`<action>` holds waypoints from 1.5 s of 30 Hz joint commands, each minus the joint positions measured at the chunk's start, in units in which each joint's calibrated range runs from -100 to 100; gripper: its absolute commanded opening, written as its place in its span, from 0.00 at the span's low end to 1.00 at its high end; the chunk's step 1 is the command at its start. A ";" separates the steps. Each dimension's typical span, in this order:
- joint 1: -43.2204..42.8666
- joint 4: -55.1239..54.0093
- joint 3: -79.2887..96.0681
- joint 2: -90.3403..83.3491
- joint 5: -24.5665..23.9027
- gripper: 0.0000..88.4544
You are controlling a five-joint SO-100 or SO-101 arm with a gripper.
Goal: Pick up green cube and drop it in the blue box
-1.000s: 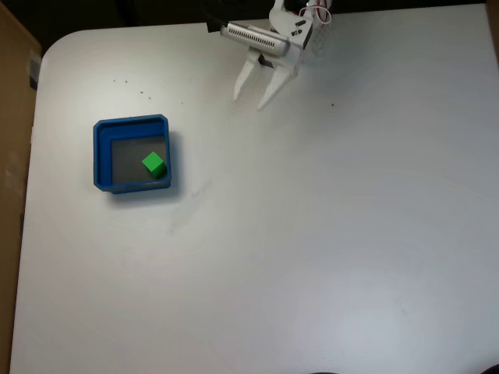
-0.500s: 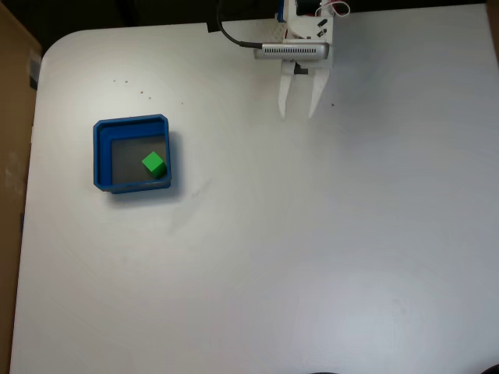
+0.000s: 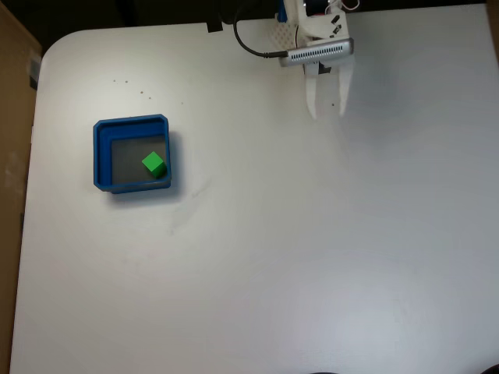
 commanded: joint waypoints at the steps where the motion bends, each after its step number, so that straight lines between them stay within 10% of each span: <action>1: -0.63 -0.54 0.18 -1.00 0.20 0.22; 11: -0.20 -0.54 0.18 -1.00 0.20 0.02; 45: -0.20 -0.54 0.09 -0.91 -0.15 0.01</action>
